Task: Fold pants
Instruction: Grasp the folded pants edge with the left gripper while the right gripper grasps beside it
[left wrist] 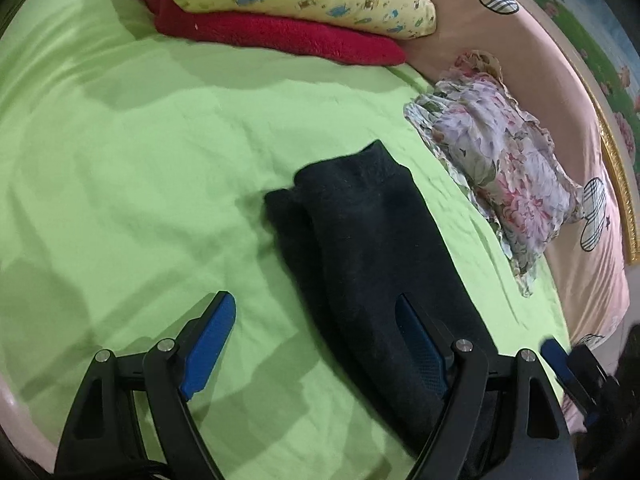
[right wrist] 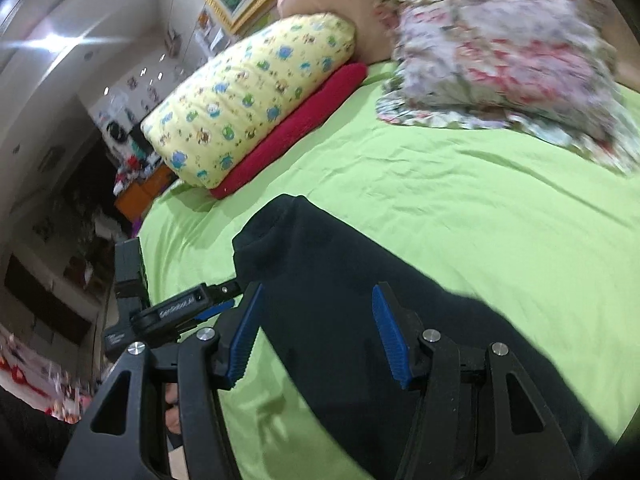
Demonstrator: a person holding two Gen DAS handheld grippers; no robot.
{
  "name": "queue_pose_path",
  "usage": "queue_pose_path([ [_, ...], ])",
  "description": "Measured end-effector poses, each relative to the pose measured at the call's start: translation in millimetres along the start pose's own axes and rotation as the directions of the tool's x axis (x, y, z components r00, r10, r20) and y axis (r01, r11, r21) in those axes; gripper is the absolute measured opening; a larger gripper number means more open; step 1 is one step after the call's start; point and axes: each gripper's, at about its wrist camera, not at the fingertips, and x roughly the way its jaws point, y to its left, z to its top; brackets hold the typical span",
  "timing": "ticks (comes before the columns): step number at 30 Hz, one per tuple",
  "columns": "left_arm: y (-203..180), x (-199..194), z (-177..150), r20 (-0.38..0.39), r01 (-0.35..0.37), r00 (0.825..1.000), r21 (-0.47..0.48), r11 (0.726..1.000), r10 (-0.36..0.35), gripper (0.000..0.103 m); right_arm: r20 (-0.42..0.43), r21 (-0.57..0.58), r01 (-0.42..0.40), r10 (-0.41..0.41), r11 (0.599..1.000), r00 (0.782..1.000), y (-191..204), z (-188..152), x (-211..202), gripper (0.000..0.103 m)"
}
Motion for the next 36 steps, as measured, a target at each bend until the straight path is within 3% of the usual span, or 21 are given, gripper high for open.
queue_pose_path([
  [7,2.7,5.0,4.4,-0.002,0.026,1.0,-0.046,0.999,-0.026,0.083,-0.142,-0.072,-0.047,0.037,0.996,0.989,-3.3,43.0,57.6,0.057],
  [12,1.3,11.6,8.1,0.003,0.029,1.0,-0.044,0.999,-0.029,0.084,-0.255,-0.092,-0.116,0.089,0.989,0.963,-5.0,72.3,106.4,0.057],
  [21,-0.5,20.4,15.1,0.012,0.049,0.999,-0.03,0.998,-0.049,0.083,-0.362,-0.147,-0.143,0.081,0.979,0.929,5.5,88.6,170.4,0.057],
  [22,-0.3,20.8,15.7,0.012,0.052,0.999,-0.029,0.998,-0.051,0.083,-0.369,-0.152,-0.14,0.075,0.978,0.927,7.5,89.1,174.3,0.056],
  [24,0.1,21.3,16.8,0.016,0.06,0.998,-0.034,0.998,-0.06,0.083,-0.386,-0.16,-0.145,0.073,0.976,0.92,11.2,89.1,181.5,0.043],
  [28,-0.1,21.7,16.7,0.038,0.068,0.997,-0.041,0.997,-0.066,0.081,-0.399,-0.179,-0.132,0.05,0.975,0.916,13.4,88.7,187.5,0.032],
  [31,-5.7,24.4,16.8,0.041,0.038,0.998,-0.006,0.999,-0.037,0.067,-0.378,-0.179,-0.134,0.058,0.975,0.924,12.7,88.6,182.9,0.021],
  [33,-6.5,26.7,17.8,0.034,0.041,0.999,0.006,0.999,-0.041,0.045,-0.355,-0.184,-0.137,0.065,0.973,0.933,13.4,88.1,176.7,0.019],
  [36,-2.7,27.7,19.5,0.018,0.073,0.997,-0.012,0.997,-0.072,0.039,-0.324,-0.169,-0.15,0.089,0.974,0.942,12.7,88.3,166.4,0.017],
])
